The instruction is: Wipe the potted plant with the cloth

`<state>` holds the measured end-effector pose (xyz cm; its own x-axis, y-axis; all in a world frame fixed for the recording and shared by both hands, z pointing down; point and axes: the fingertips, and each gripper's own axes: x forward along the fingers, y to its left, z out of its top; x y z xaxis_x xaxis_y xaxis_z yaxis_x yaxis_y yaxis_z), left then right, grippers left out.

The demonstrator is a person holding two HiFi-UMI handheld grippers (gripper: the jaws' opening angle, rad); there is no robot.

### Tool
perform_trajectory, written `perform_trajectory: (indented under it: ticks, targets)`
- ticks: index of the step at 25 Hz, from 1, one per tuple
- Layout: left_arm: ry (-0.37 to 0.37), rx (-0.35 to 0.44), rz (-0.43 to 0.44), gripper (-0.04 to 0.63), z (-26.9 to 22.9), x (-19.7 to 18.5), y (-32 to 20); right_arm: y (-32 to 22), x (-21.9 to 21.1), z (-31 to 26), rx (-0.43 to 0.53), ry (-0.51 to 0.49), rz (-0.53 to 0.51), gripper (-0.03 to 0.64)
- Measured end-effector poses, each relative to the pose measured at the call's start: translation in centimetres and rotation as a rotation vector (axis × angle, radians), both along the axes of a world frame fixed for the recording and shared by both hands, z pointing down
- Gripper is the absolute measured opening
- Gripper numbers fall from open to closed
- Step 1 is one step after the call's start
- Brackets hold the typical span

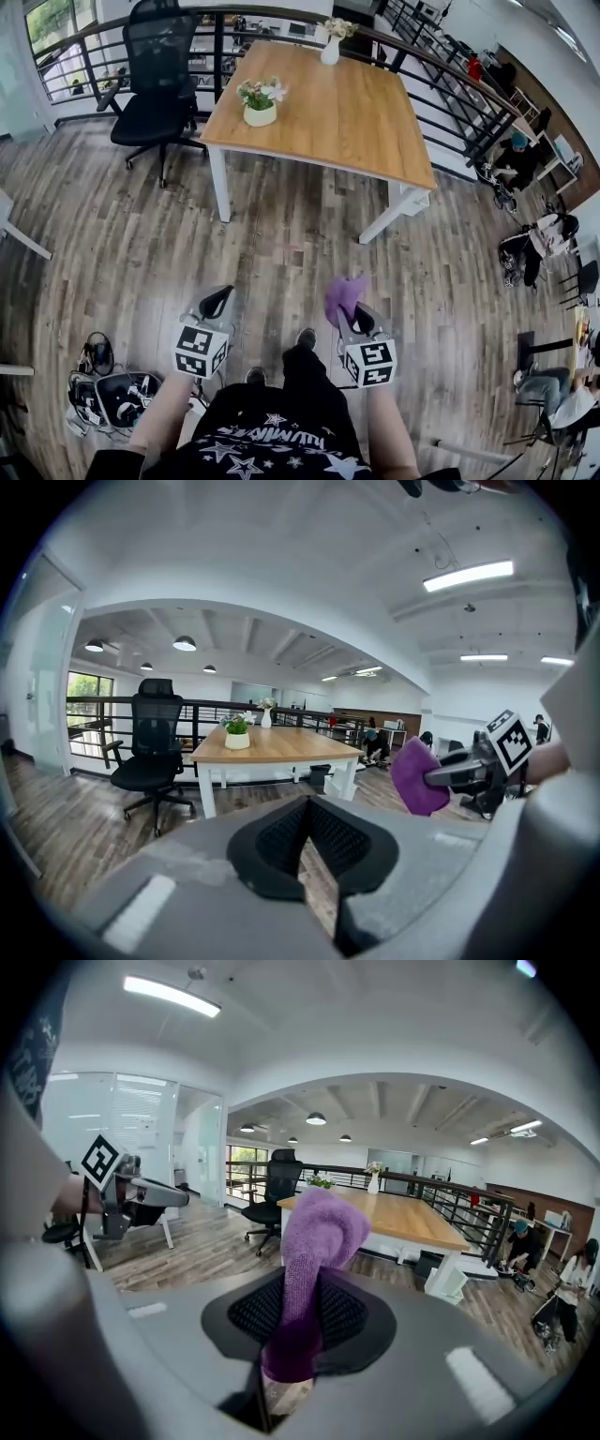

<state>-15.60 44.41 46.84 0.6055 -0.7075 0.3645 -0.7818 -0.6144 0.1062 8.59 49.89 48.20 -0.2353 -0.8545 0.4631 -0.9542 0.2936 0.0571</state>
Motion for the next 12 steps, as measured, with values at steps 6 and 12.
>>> perform_trajectory:
  ticks: [6,12]
  targets:
    - [-0.008,-0.029,-0.047,0.002,1.0,-0.9,-1.9,-3.5,0.5,0.6,0.008,-0.025,-0.006,0.087]
    - [-0.009,-0.037,-0.071,0.002,1.4,1.2,-6.9,-9.6,3.0,1.1,0.010,-0.067,0.013,0.087]
